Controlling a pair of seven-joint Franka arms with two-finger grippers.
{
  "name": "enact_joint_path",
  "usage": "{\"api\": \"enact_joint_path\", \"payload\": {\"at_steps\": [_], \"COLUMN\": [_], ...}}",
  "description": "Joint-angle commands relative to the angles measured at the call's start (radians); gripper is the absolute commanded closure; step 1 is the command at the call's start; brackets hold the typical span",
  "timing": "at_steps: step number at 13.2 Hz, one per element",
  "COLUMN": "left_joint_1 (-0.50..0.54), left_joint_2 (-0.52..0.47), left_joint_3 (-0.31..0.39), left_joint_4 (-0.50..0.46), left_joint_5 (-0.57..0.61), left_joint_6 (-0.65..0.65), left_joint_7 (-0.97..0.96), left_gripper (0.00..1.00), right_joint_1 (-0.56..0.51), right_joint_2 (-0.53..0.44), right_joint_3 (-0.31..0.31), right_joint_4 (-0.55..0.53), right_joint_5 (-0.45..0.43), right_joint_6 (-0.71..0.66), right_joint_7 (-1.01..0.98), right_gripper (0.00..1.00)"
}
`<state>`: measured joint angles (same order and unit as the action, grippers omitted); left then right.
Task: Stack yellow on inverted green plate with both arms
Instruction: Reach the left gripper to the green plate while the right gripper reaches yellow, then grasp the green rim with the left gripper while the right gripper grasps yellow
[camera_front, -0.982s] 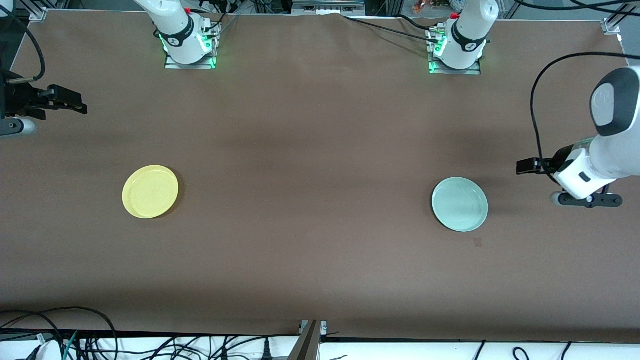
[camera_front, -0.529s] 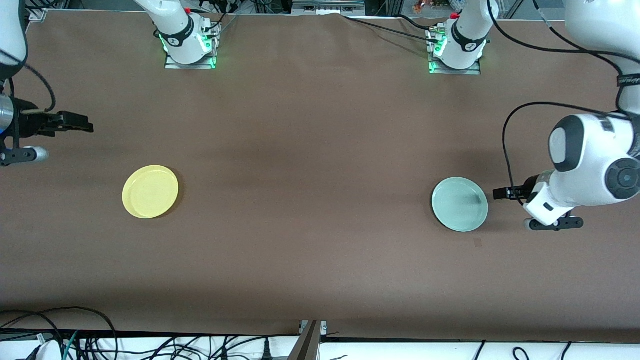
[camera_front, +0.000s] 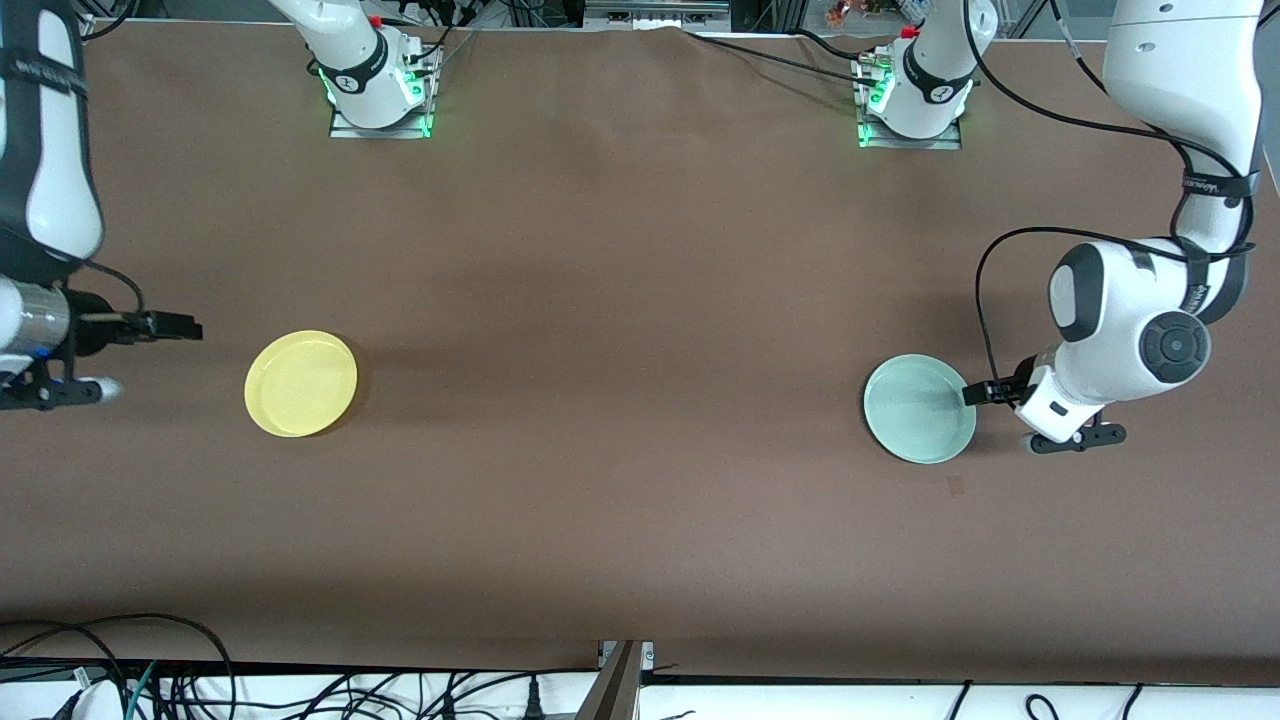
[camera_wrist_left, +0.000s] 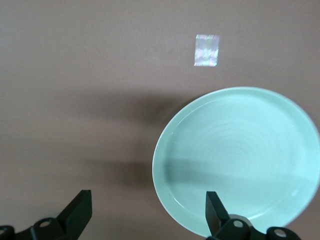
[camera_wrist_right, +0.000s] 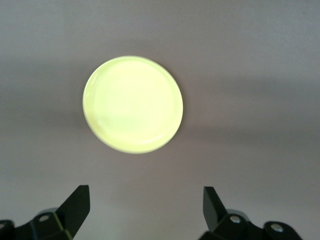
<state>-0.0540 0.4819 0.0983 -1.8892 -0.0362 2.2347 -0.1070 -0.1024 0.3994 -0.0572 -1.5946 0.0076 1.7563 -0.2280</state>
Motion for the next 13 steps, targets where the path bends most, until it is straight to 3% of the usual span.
{"api": "enact_joint_path", "payload": {"at_steps": [1, 5, 8, 9, 10, 11, 12, 13], "left_joint_1": [-0.003, -0.003, 0.003, 0.003, 0.002, -0.001, -0.001, -0.006], "left_joint_2": [0.047, 0.093, 0.109, 0.121, 0.132, 0.138, 0.141, 0.141], "left_joint_3": [0.004, 0.004, 0.004, 0.004, 0.004, 0.004, 0.004, 0.004], "left_joint_4": [-0.019, -0.019, -0.019, -0.019, -0.018, -0.018, -0.016, -0.013], "left_joint_5": [-0.016, -0.016, -0.016, -0.017, -0.016, -0.016, -0.016, -0.016], "left_joint_6": [0.043, 0.069, 0.066, 0.065, 0.06, 0.059, 0.059, 0.054], "left_joint_7": [0.007, 0.01, 0.024, 0.024, 0.024, 0.023, 0.024, 0.023], "left_gripper": [0.0, 0.0, 0.5, 0.62, 0.81, 0.94, 1.0, 1.0], "right_joint_1": [-0.01, -0.017, -0.02, -0.022, -0.028, -0.037, -0.045, -0.048], "right_joint_2": [-0.007, 0.01, 0.03, 0.044, 0.058, 0.079, 0.093, 0.113], "right_joint_3": [0.005, 0.005, 0.005, 0.005, 0.005, 0.005, 0.005, 0.005], "right_joint_4": [-0.097, -0.206, -0.255, -0.272, -0.277, -0.277, -0.277, -0.277], "right_joint_5": [0.018, 0.02, 0.022, 0.044, 0.072, 0.081, 0.1, 0.118], "right_joint_6": [0.118, 0.282, 0.37, 0.396, 0.411, 0.417, 0.436, 0.459], "right_joint_7": [-0.019, -0.027, -0.042, -0.045, -0.047, -0.053, -0.072, -0.103], "right_gripper": [0.0, 0.0, 0.0, 0.0, 0.0, 0.0, 0.0, 0.0]}}
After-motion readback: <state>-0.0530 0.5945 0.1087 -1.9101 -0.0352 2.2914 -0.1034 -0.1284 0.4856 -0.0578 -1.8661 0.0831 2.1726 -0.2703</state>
